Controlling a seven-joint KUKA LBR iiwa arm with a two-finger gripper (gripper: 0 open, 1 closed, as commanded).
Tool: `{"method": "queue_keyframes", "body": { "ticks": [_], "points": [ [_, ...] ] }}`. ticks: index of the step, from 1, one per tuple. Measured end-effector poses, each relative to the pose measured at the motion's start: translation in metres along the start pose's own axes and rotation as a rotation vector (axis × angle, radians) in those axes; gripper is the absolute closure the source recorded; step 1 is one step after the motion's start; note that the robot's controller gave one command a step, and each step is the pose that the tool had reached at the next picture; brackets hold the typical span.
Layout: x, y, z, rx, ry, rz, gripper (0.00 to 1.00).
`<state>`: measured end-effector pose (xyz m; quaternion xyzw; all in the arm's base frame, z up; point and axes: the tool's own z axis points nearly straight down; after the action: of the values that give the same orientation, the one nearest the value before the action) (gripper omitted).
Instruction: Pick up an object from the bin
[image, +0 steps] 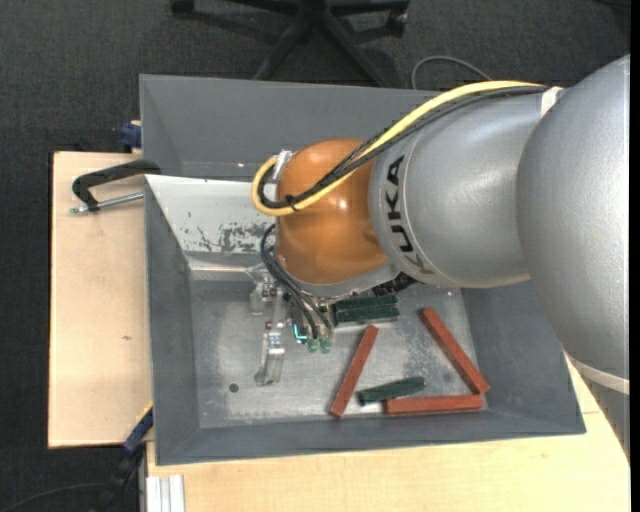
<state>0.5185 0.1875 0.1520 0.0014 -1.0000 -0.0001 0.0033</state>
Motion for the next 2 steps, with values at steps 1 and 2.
{"method": "queue_keyframes", "body": {
  "ticks": [1,2],
  "points": [
    [-0.009,-0.106,0.082,0.002,-0.005,-0.353,0.0],
    [0.01,-0.2,0.05,0.006,-0.008,-0.429,0.0]
  ]
}}
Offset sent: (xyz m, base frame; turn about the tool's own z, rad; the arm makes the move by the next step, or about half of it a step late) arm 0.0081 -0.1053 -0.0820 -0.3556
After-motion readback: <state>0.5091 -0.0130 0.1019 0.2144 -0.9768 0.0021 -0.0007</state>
